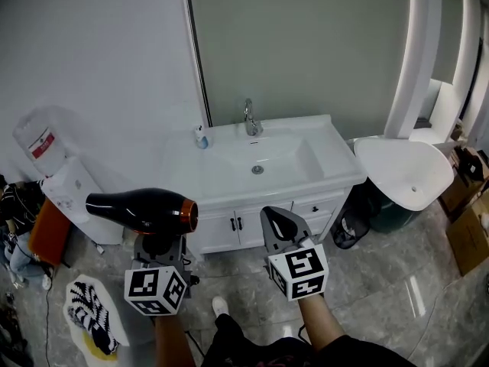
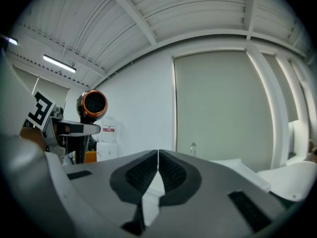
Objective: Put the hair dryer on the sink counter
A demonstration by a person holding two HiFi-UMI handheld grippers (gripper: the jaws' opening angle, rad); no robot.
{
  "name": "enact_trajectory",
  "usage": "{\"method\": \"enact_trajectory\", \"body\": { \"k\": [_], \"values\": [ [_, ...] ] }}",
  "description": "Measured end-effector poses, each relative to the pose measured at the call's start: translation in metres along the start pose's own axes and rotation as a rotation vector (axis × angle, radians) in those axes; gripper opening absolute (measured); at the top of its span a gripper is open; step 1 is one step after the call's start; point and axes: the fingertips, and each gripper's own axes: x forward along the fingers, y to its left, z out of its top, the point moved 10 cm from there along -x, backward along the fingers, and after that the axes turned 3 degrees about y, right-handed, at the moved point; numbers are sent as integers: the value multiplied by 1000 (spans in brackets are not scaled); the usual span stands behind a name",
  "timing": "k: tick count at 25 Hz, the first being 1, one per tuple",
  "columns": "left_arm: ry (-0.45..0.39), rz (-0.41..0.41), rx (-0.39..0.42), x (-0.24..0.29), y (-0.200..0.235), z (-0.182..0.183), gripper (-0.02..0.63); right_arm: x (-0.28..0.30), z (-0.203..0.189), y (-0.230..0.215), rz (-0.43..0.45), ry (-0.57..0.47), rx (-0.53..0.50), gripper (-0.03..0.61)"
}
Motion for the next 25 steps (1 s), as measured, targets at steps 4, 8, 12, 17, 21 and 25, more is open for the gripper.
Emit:
{"method": "enact_trajectory", "body": {
  "k": [4, 8, 12, 17, 21, 25],
  "values": [
    [18, -17, -19, 37, 29, -2, 178, 42, 4, -2, -19, 15, 7, 21],
    [28, -31, -23, 73, 60, 1, 178, 85, 10, -1, -33, 24, 11, 21],
    [35, -48, -26, 108, 87, 3, 178, 123, 16, 0, -52, 31, 11, 20],
    [50, -76, -37, 148, 123, -2, 178, 174, 19, 4, -69, 42, 18, 21],
    [53, -89, -46, 179, 155, 0, 178, 217, 27, 10, -84, 34, 17, 20],
    [53, -91, -47, 197, 179, 4, 178, 243, 36, 19, -81, 25, 6, 21]
  ]
}}
